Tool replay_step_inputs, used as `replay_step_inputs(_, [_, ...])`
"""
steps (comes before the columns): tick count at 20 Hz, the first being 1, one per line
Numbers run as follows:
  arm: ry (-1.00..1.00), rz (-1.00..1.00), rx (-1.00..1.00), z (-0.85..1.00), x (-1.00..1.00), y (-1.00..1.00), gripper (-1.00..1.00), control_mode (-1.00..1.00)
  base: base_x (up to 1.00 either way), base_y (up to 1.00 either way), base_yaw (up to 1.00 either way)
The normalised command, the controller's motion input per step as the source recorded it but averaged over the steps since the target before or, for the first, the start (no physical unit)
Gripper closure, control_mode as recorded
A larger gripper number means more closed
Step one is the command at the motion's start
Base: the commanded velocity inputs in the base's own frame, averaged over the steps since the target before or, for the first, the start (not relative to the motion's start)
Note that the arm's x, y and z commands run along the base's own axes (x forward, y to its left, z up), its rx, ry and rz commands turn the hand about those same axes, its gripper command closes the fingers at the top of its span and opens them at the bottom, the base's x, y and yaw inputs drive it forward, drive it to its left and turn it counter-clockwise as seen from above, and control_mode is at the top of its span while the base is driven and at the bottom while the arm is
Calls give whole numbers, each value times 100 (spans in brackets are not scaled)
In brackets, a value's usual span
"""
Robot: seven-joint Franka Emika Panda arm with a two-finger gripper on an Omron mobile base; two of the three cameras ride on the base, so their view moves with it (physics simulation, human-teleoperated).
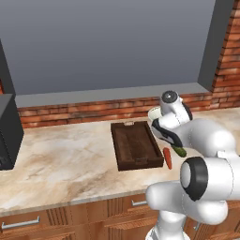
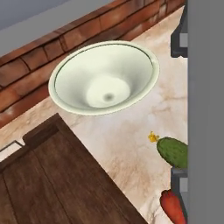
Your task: Place the two vegetables and bowl onto the tray for setting up a vegetable dip station.
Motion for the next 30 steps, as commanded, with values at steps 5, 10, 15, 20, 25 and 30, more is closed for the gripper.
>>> replay_step_inputs(5, [0, 6, -8, -24, 10, -14, -100, -100, 0, 0, 0])
replay_step_inputs(10, [0, 9, -5, -24, 13, -2, -100, -100, 0, 0, 0])
replay_step_inputs(15, [0, 8, -2, -13, 19, -1, -100, -100, 0, 0, 0])
replay_step_inputs(20, [0, 7, 0, -1, 23, -5, -100, -100, 0, 0, 0])
replay_step_inputs(25, [0, 6, 0, 0, 20, -4, -100, -100, 0, 0, 0])
replay_step_inputs(30, [0, 5, 0, -2, 18, -1, -100, -100, 0, 0, 0])
